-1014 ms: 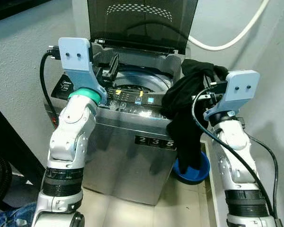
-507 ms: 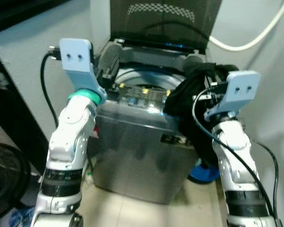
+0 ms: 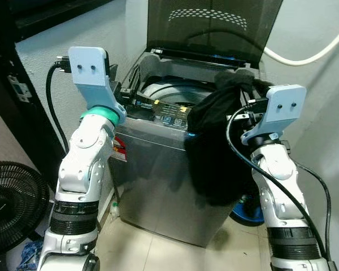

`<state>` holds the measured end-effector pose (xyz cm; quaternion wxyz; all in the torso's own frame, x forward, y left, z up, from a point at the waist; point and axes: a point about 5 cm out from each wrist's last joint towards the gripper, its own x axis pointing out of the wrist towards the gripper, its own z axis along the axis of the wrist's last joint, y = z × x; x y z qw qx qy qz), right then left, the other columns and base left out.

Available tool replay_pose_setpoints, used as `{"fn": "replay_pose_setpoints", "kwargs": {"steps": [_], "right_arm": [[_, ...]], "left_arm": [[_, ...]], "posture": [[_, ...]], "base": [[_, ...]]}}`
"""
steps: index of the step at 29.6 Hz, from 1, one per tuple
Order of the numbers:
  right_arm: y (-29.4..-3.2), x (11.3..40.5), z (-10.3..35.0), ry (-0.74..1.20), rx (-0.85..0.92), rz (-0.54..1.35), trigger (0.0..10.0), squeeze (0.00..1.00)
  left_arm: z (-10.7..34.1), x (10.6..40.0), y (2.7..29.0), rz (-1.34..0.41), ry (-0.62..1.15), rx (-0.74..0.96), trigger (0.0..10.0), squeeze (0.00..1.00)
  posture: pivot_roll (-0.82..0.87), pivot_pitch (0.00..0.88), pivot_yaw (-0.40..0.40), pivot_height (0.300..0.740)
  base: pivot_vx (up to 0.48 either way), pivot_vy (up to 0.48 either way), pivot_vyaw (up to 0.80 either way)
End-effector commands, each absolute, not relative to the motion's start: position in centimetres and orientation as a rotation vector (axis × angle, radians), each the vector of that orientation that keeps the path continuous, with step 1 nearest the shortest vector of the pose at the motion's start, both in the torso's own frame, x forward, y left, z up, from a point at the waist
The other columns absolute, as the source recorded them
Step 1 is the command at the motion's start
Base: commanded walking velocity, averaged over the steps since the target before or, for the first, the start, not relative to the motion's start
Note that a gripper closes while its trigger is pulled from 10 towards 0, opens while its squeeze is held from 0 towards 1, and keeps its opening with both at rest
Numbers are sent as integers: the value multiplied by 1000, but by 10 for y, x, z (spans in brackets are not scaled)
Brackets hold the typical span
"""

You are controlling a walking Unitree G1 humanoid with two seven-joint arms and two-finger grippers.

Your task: Clothes washing

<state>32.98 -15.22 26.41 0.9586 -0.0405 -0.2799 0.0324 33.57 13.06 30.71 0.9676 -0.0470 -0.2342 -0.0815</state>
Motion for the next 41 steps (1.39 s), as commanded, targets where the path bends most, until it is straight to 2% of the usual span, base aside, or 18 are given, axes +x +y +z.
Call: {"fn": "replay_pose_setpoints", "kwargs": {"steps": [1, 6, 15, 24, 41], "right_arm": [[-153, 322, 282, -671, -67, 51, 10000, 0], [-151, 319, 293, -720, -73, 54, 10000, 0], [-149, 321, 300, -738, -72, 54, 10000, 0], [-154, 323, 294, -704, -84, 22, 10000, 0], [-155, 323, 289, -682, -92, 24, 10000, 0]], "left_arm": [[312, 335, 132, -158, -509, -61, 10000, 0], [319, 332, 133, -160, -547, -50, 10000, 0], [325, 330, 133, -163, -574, -50, 10000, 0], [321, 330, 132, -176, -548, -37, 10000, 0], [319, 329, 124, -222, -537, -55, 10000, 0]], "posture": [[22, 13, 39, 740], [22, 11, 40, 740], [29, 11, 39, 740], [27, 22, 40, 740], [25, 26, 43, 740]], "base": [[480, 0, 0], [480, 0, 0], [474, 0, -700], [407, 0, 0], [0, 0, 0]]}}
